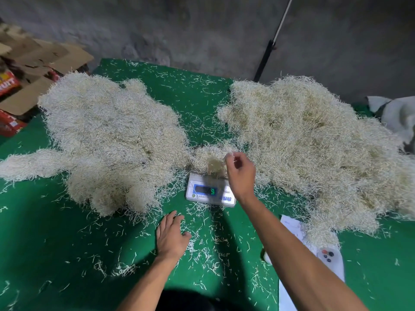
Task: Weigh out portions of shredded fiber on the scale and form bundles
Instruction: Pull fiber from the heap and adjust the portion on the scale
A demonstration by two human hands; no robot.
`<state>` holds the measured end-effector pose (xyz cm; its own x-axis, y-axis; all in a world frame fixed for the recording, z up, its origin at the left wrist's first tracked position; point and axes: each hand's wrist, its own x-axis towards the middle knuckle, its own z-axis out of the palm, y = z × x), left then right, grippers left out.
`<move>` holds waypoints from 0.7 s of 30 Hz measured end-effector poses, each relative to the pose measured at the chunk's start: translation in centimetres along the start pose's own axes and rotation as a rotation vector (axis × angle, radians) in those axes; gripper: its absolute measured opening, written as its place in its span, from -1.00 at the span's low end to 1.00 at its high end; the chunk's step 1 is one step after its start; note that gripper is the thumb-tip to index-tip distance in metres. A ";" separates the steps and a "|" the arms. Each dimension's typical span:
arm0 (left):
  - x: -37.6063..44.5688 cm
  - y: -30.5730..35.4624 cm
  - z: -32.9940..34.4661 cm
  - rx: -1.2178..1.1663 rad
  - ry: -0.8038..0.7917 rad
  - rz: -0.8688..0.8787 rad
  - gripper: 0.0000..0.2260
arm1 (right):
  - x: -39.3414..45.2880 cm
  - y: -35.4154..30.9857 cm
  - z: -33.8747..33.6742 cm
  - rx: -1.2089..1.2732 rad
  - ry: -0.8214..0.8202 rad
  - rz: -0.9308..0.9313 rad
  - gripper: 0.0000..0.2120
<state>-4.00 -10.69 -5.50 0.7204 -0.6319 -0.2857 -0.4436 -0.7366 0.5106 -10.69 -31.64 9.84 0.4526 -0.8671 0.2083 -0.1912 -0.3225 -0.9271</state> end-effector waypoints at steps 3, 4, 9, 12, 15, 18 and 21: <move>-0.1 -0.1 0.0 -0.010 0.002 0.005 -0.41 | 2.8 -2.9 -1.2 0.020 0.023 -0.074 -0.87; -0.1 -0.1 -0.1 -0.012 0.002 0.006 -0.41 | 3.6 -3.6 -1.5 0.007 0.017 -0.092 -0.87; -0.1 0.0 -0.2 -0.009 0.004 0.007 -0.41 | 7.5 -5.8 -2.4 -0.125 -0.027 -0.154 -0.86; 0.0 0.0 -0.2 -0.019 0.001 0.006 -0.41 | 8.5 -5.8 -2.1 -0.301 -0.098 -0.153 -0.77; 0.2 -0.1 -0.3 -0.032 0.001 -0.003 -0.41 | 8.5 -4.7 -1.8 -0.495 -0.096 -0.120 -0.71; 0.3 -0.1 -0.4 -0.041 -0.003 -0.012 -0.40 | 8.1 -3.9 -1.8 -0.552 -0.064 -0.054 -0.71; 0.3 -0.1 -0.4 -0.046 -0.006 -0.015 -0.40 | 7.7 -4.0 -1.7 -0.557 -0.065 -0.042 -0.70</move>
<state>-3.53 -10.71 -5.36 0.7234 -0.6225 -0.2986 -0.4078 -0.7342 0.5429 -7.95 -37.74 15.65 0.5189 -0.8297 0.2057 -0.5948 -0.5233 -0.6103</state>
